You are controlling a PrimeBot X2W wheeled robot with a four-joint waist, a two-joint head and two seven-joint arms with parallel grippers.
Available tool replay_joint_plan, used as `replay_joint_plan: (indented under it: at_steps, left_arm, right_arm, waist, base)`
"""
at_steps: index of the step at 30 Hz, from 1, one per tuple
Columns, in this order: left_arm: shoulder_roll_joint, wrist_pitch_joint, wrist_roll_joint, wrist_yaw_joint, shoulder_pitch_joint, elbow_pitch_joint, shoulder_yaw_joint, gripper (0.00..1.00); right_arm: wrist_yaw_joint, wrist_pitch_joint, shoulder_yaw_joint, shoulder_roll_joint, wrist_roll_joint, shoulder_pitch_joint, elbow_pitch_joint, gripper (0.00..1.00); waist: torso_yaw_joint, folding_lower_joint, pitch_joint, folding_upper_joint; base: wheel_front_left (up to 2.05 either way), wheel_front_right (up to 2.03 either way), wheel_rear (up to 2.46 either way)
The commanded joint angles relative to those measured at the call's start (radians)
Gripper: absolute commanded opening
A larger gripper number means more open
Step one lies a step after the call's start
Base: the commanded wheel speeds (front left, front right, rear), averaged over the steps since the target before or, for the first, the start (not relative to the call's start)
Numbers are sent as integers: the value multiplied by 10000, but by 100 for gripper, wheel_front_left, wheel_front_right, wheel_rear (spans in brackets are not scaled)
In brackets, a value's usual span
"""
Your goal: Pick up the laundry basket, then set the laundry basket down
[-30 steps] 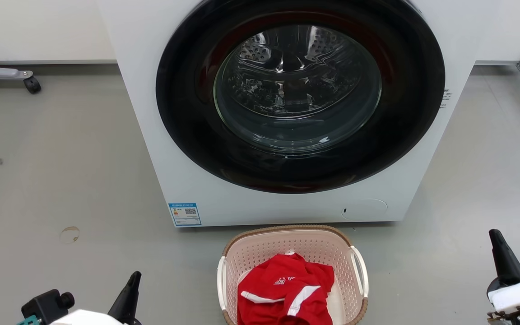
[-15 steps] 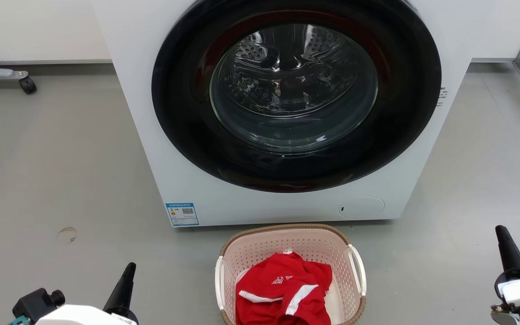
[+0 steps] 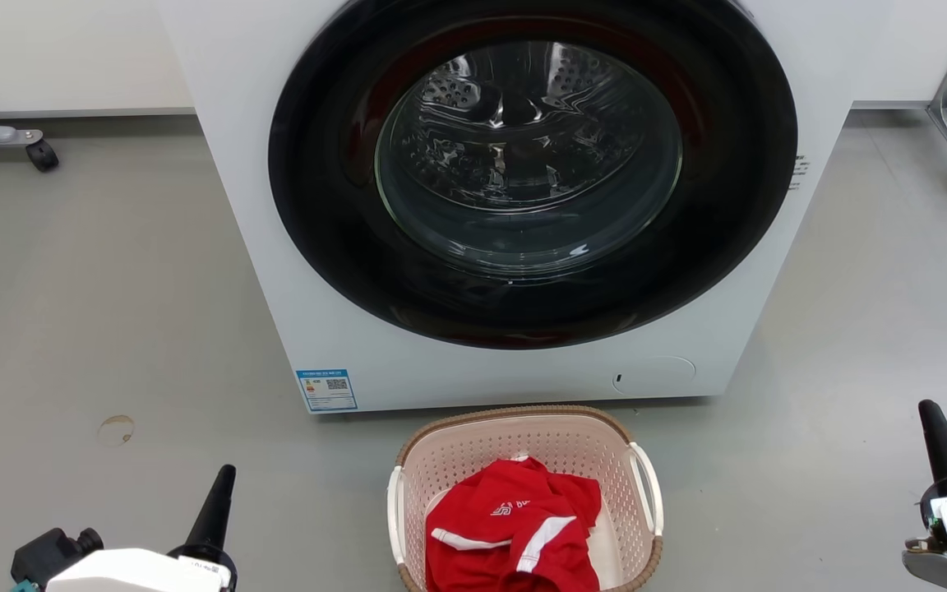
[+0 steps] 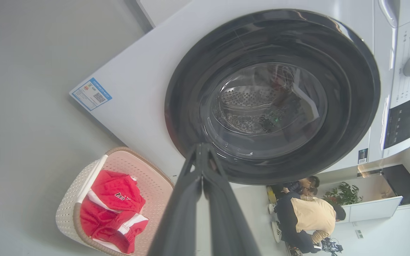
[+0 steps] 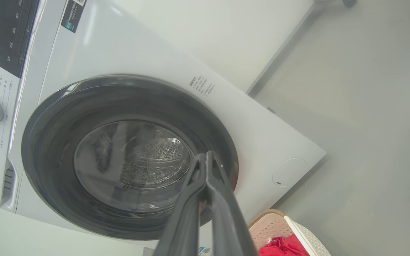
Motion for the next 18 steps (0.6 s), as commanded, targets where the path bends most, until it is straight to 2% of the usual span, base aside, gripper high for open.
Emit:
replay_joint_plan:
  at_steps: [1, 18]
  left_arm:
    - [31, -76, -201, -138, -590, -171, 350, 0]
    - [-371, -123, -1859, -561, -1004, 423, 995, 0]
  right_arm:
    - [-17, 113, 0, -222, 203, -536, -204, 0]
    - [-22, 650, -587, -17, 1644, -709, -181, 0]
  waist:
    - [-5, 0, 2, 0]
    - [-124, 0, 48, 0]
  base:
    - [0, 0, 0]
    - [0, 0, 0]
